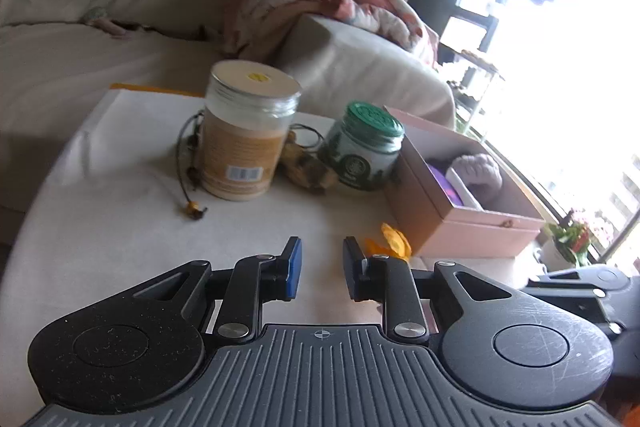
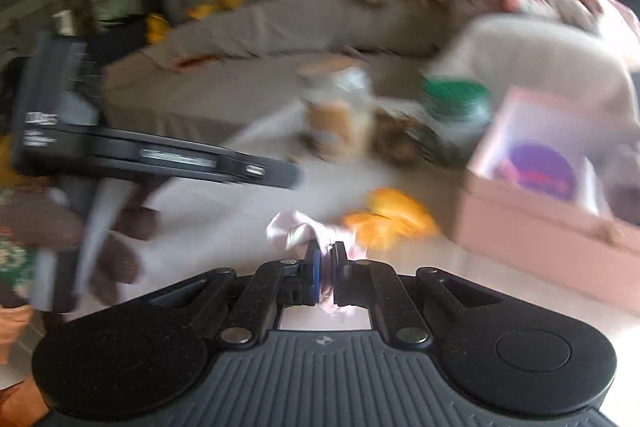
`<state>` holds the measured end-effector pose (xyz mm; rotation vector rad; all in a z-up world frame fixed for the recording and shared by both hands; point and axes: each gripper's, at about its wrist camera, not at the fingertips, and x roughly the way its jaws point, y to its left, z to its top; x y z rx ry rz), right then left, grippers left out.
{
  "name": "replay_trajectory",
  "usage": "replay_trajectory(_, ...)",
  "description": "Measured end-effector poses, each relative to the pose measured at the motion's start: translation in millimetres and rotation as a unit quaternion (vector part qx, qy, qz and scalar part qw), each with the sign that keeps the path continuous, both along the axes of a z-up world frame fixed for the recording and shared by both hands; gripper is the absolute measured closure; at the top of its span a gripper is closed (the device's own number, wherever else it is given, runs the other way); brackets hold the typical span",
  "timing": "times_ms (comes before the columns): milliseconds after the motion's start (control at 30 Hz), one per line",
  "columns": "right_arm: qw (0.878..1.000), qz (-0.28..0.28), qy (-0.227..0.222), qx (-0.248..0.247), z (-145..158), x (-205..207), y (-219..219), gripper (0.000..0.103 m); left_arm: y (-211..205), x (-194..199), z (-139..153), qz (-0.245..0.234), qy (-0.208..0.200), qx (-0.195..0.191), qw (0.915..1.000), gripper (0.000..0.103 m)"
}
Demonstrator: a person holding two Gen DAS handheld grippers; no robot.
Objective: Organize soft objects
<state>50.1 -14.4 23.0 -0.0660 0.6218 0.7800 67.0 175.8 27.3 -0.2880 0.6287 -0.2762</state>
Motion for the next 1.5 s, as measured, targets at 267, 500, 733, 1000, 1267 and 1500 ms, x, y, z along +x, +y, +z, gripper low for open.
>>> replay_trajectory(267,0.997,-0.005,-0.042,-0.057,-9.8,-15.8,0.3,0.097,-9.5,0.6,-1.7,-0.039,0.018,-0.017,0.9989,0.078)
replay_trajectory(500,0.983,-0.145,-0.088,-0.069,7.1,-21.5,-75.8,0.097,-48.8,12.2,-17.4,-0.069,0.064,-0.034,0.9949,0.078)
replay_trajectory(733,0.967,-0.225,-0.062,-0.105,-32.6,-10.4,-103.5,0.097,-92.1,33.7,-26.5,-0.036,0.061,0.004,0.9975,0.078)
replay_trajectory(1000,0.969,-0.215,-0.076,-0.098,-43.1,-18.5,-106.5,0.097,-104.1,54.7,-33.4,-0.013,0.051,0.053,0.9972,0.081)
replay_trajectory(1267,0.97,-0.216,-0.073,-0.089,-39.0,-23.6,-108.7,0.097,-76.9,63.1,-41.4,-0.019,0.065,-0.04,0.9969,0.091)
replay_trajectory(1500,0.969,-0.212,-0.087,-0.088,-18.1,-47.3,-113.8,0.097,-85.8,19.9,-25.9,-0.062,-0.036,0.002,0.9974,0.095)
